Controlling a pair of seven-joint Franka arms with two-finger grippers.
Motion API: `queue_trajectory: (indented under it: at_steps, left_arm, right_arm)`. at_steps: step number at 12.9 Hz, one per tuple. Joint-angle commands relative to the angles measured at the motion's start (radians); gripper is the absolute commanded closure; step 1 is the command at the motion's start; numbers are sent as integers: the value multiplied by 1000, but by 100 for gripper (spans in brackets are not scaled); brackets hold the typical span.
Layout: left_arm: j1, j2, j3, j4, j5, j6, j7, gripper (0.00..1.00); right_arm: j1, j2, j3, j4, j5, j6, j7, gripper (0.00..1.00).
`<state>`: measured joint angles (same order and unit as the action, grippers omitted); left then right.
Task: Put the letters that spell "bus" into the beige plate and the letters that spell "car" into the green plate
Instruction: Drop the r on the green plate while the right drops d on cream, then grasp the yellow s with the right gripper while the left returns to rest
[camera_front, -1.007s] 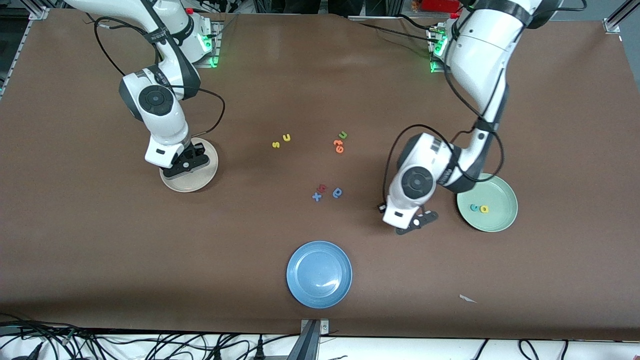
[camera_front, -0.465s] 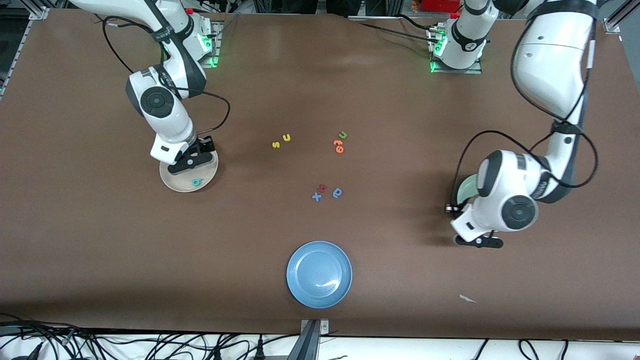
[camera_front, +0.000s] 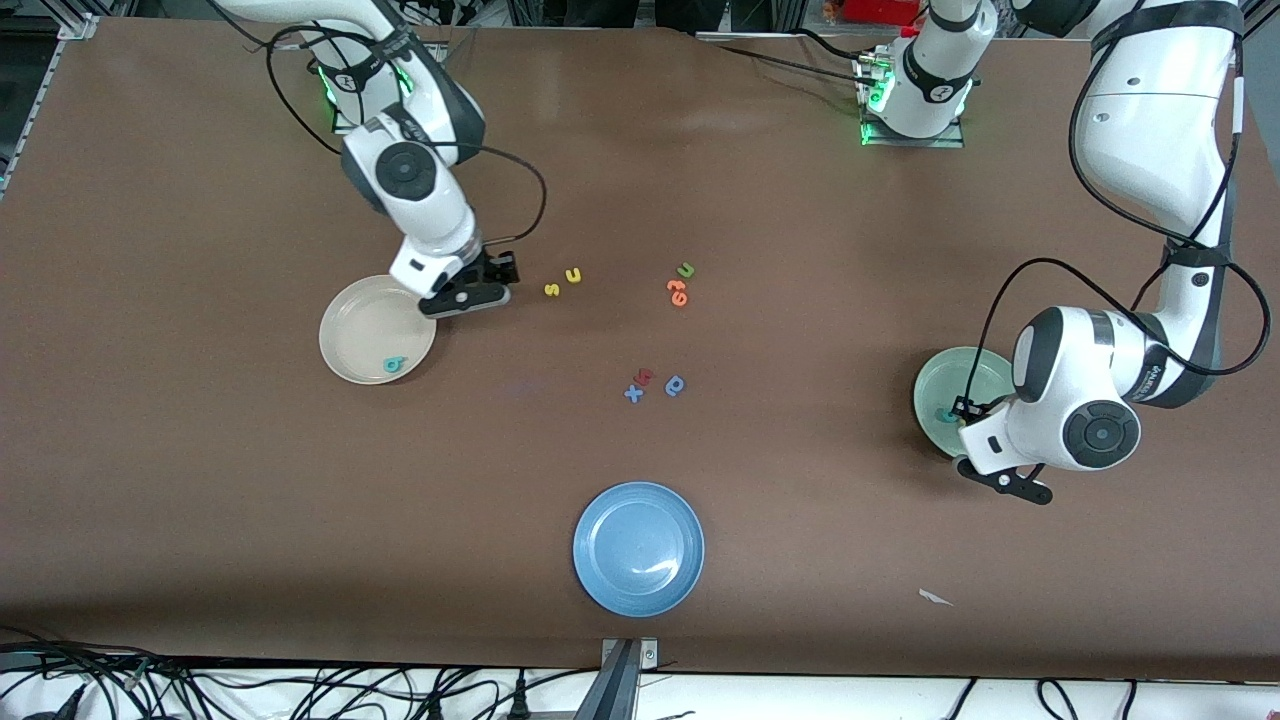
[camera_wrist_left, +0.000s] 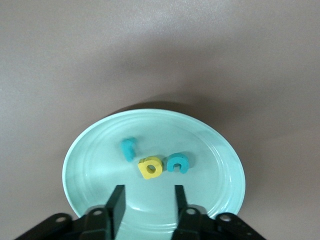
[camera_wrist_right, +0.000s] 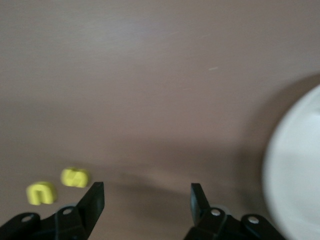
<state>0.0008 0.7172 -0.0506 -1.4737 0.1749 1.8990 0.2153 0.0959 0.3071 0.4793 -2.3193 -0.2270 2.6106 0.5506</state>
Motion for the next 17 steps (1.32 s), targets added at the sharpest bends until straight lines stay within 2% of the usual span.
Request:
queue_trajectory:
  at_steps: [1,5,7,8,10,12,13,15,17]
  left_arm:
    - [21,-39,-11,-5,-70,-23,-75,0]
    - [12,-79,-15,-11,-98,-21,-325,0]
    - [27,-113,-34,-23,-97,-12,-373,0]
    - [30,-166,-38,-69,-101,3,-364,0]
    - [13,-318,-28,-239,-100,57,-349,0]
    - [-11,-421,6,-322,-130,61,-338,0]
    - [-19,-482,30,-364,-194,61,-317,0]
    - [-65,-605,104,-437,-225,49,-240,0]
    - [-120,-674,168,-450,-226,4,-241,0]
  right_arm:
    - [63,78,-8,14,12,94,101,22]
    - [108,145,-14,66,8,123,170,22]
    - [142,162,-51,81,8,123,173,23]
    - [149,170,-59,83,5,123,173,26]
    - [157,184,-85,87,-38,123,173,27]
    - [160,197,-91,87,-49,124,175,28]
    - [166,205,-93,86,-51,137,175,30]
    - [172,213,-100,86,-52,148,176,30]
    - [177,213,-100,86,-54,148,199,32]
